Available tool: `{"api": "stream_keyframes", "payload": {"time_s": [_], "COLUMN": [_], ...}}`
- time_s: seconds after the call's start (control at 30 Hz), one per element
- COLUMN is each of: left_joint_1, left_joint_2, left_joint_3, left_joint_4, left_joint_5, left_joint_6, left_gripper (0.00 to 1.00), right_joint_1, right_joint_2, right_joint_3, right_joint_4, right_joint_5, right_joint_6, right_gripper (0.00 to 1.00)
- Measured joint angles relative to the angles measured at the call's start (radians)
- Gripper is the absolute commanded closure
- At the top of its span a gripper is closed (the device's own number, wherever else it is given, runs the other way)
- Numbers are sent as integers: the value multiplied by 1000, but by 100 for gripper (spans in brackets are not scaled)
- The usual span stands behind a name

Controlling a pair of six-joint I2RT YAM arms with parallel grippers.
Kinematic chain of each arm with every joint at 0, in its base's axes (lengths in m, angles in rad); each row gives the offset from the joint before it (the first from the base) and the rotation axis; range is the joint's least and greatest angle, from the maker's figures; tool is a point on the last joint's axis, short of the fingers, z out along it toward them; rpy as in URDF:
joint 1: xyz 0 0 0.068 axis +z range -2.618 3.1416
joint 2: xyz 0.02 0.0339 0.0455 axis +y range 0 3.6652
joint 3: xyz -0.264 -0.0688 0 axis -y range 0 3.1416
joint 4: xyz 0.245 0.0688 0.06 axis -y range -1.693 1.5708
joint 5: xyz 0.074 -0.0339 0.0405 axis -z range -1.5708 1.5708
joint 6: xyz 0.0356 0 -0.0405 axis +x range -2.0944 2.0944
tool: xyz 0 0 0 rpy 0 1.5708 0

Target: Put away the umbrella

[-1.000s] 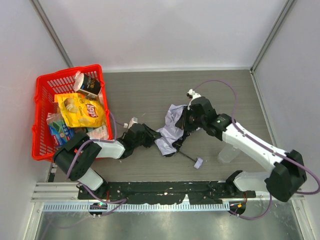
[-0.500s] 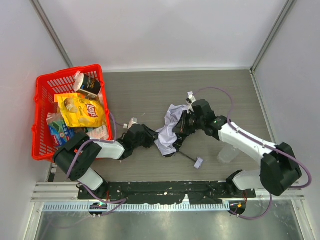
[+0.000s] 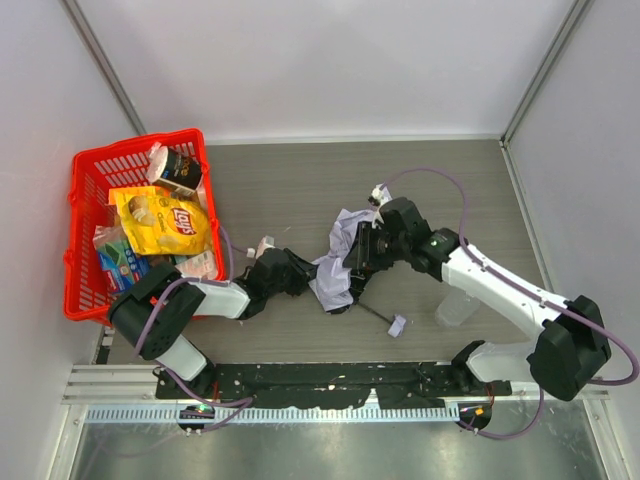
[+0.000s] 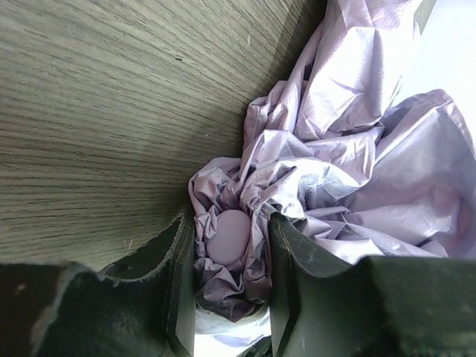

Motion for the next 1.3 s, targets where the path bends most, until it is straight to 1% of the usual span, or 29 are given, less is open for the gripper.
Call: {"api": "stream_keyframes", "payload": {"time_s": [0.17, 0.27, 0.33, 0.4, 0.43, 0.47, 0.53, 0.6, 0.63, 0.67, 0.77, 0.83, 0.87, 0.97, 1.1, 1.2, 1.27, 1.3], "left_joint_1": [0, 0, 0, 0, 0, 0, 0, 0, 0, 0, 0, -2, -2, -2, -3, -3, -3, -4], "left_joint_2": [1, 1, 1, 1, 1, 1, 0, 0, 0, 0, 0, 0, 0, 0, 0, -2, -4, -5], "left_joint_3": [-4, -4, -4, -4, -4, -4, -4, -1, 0, 2, 2, 3, 3, 3, 3, 3, 3, 3], "left_joint_4": [7, 7, 6, 6, 5, 4, 2, -3, -5, -8, -11, -12, -12, -13, -14, -19, -23, -24], "left_joint_5": [0, 0, 0, 0, 0, 0, 0, 1, 1, 3, 3, 3, 3, 3, 3, 2, 2, 1], "left_joint_6": [-2, -5, -6, -8, -8, -8, -9, -9, -9, -9, -10, -10, -11, -12, -14, -17, -20, -22], "left_gripper": [100, 100, 100, 100, 100, 100, 100, 100, 100, 100, 100, 100, 100, 100, 100, 100, 100, 100], "right_joint_1": [-25, -69, -108, -140, -143, -136, -62, 71, 127, 219, 404, 494, 529, 581, 584, 584, 586, 588], "right_joint_2": [26, 48, 77, 129, 147, 163, 158, 134, 121, 99, 48, 36, 39, 65, 128, 182, 218, 231], "right_joint_3": [201, 314, 350, 365, 365, 359, 325, 311, 311, 311, 318, 332, 342, 361, 370, 371, 371, 371], "right_joint_4": [-194, -227, -221, -212, -213, -214, -221, -256, -271, -293, -368, -417, -439, -486, -510, -508, -500, -494], "right_joint_5": [240, 366, 403, 418, 425, 437, 470, 504, 517, 554, 643, 701, 734, 806, 861, 887, 901, 906], "right_joint_6": [-137, -208, -240, -277, -294, -314, -352, -365, -360, -349, -298, -261, -243, -210, -171, -156, -156, -156], "right_gripper": [56, 57, 58, 54, 47, 44, 42, 36, 36, 36, 36, 37, 40, 41, 35, 34, 37, 44]}}
